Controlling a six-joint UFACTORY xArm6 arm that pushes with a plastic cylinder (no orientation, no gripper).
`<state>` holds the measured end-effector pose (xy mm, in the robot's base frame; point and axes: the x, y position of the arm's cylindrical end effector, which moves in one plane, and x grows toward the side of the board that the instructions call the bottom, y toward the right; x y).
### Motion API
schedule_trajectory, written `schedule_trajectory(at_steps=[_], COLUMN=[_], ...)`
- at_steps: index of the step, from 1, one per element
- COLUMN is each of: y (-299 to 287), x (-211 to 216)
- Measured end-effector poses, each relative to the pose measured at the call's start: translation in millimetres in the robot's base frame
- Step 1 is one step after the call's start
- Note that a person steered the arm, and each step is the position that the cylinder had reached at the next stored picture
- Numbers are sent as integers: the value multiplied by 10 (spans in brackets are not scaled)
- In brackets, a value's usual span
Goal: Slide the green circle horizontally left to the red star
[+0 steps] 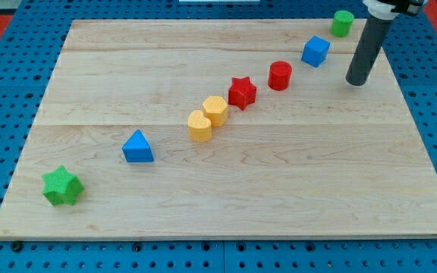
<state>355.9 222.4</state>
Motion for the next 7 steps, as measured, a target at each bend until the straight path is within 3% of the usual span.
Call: schedule_trajectory(at_steps=[3,5,6,7], y=[-33,767,728,938], x=[8,66,151,-617])
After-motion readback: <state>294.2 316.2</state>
